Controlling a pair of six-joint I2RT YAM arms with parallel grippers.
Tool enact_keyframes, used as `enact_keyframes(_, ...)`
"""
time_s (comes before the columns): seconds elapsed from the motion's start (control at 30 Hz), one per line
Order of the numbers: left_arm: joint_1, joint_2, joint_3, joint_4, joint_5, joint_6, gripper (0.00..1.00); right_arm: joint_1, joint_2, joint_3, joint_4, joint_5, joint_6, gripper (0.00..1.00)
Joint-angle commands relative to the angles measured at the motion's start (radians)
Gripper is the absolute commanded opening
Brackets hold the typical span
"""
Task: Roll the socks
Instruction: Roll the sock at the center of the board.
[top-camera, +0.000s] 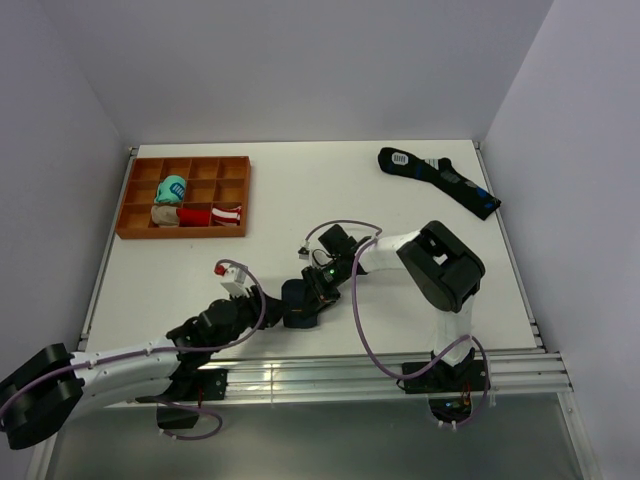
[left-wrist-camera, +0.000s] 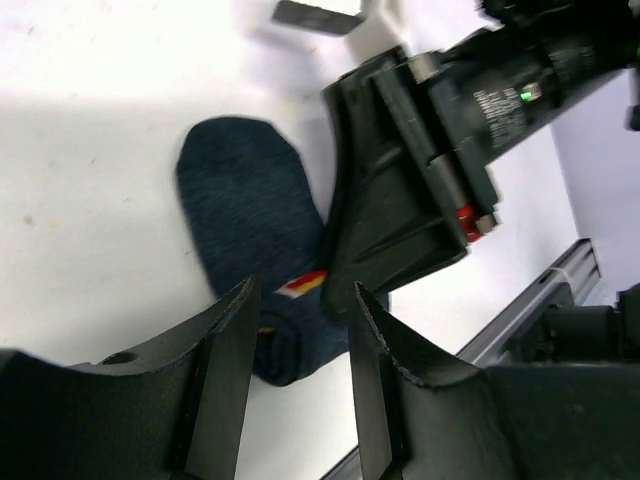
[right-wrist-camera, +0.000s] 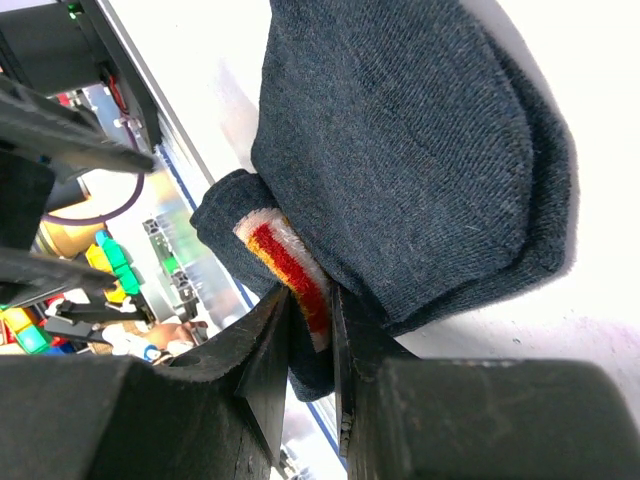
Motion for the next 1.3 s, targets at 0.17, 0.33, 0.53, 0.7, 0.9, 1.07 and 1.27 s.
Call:
enact_keyframes(0.17, -0.008, 0.072, -0.008, 0.053, 0.038, 0.048, 0.46, -0.003, 0.072, -0.014, -0.148, 0.217, -0.084, 0.10)
enact_keyframes(0.33, -0.030, 0.129, -0.002, 0.094, 0.033, 0.054, 0.46, -0.006, 0.081, -0.011, -0.151, 0.217, -0.090, 0.10)
enact_keyframes(0.53, -0.047, 0.177, 0.015, 0.099, 0.038, 0.063, 0.46, -0.006, 0.089, -0.005, -0.151, 0.214, -0.093, 0.10)
enact_keyframes(0.7, -0.057, 0.226, 0.024, 0.106, 0.013, 0.051, 0.46, -0.006, 0.090, -0.003, -0.154, 0.213, -0.096, 0.10)
enact_keyframes(0.9, -0.059, 0.238, 0.044, 0.053, -0.048, 0.035, 0.46, -0.006, 0.090, -0.008, -0.152, 0.208, -0.101, 0.10)
enact_keyframes(1.07, -0.061, 0.246, 0.062, 0.043, -0.071, 0.034, 0.45, -0.006, 0.092, -0.003, -0.154, 0.206, -0.102, 0.10)
enact_keyframes(1.27, -0.062, 0.319, 0.088, 0.046, -0.061, 0.034, 0.43, -0.004, 0.093, -0.002, -0.151, 0.203, -0.104, 0.10)
